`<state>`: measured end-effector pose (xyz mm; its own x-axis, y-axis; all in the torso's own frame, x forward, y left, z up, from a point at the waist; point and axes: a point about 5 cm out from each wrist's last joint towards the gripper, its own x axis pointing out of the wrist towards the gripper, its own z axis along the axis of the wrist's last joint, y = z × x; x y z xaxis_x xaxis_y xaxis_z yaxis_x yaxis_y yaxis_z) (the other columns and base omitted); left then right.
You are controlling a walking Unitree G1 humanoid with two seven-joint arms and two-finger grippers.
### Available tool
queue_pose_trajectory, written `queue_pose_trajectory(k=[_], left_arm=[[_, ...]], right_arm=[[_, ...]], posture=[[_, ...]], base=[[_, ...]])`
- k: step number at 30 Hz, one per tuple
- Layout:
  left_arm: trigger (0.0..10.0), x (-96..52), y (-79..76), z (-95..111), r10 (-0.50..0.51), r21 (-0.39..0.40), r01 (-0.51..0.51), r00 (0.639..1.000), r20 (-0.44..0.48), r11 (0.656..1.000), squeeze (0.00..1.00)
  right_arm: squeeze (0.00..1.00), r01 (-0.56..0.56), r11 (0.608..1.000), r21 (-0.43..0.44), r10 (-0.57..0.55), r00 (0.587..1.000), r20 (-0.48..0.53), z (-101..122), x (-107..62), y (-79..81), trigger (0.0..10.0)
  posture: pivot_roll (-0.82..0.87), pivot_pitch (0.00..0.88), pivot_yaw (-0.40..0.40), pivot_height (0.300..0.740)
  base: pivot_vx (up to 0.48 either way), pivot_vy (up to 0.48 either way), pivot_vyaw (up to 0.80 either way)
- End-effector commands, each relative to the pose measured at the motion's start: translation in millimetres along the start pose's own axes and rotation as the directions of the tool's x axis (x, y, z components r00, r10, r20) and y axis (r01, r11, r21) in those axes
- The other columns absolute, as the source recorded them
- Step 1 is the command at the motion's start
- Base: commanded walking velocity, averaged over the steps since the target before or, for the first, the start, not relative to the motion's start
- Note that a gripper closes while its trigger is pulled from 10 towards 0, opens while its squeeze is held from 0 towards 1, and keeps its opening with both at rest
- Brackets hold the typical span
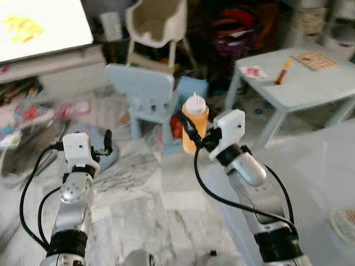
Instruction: Restocking fridge
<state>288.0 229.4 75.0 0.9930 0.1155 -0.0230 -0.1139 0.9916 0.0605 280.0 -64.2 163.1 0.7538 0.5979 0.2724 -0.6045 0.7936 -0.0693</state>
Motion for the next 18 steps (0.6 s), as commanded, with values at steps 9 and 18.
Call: queue_pose_trajectory(k=[9, 18], left_arm=[[10.0, 2.7, -5.3, 1.8, -0.010, -0.009, 0.010, 1.000, -0.002, 1.000, 0.00], [10.0, -3.1, -6.8, -2.1, -0.066, 0.034, 0.066, 0.998, -0.017, 0.997, 0.00]], right_arm=[[0.00, 0.023, 0.999, -0.029, -0.021, 0.998, 0.051, 7.9, -1.7, -5.6, 10.0], [0.00, 0.157, 0.986, -0.058, -0.158, 0.987, -0.008, -2.8, -9.7, -22.6, 10.0]], posture=[[0.05, 0.000, -0.011, 0.740], [0.04, 0.000, 0.013, 0.740]], base=[[0.000, 0.213, 0.73], [0.000, 0.480, 0.00]])
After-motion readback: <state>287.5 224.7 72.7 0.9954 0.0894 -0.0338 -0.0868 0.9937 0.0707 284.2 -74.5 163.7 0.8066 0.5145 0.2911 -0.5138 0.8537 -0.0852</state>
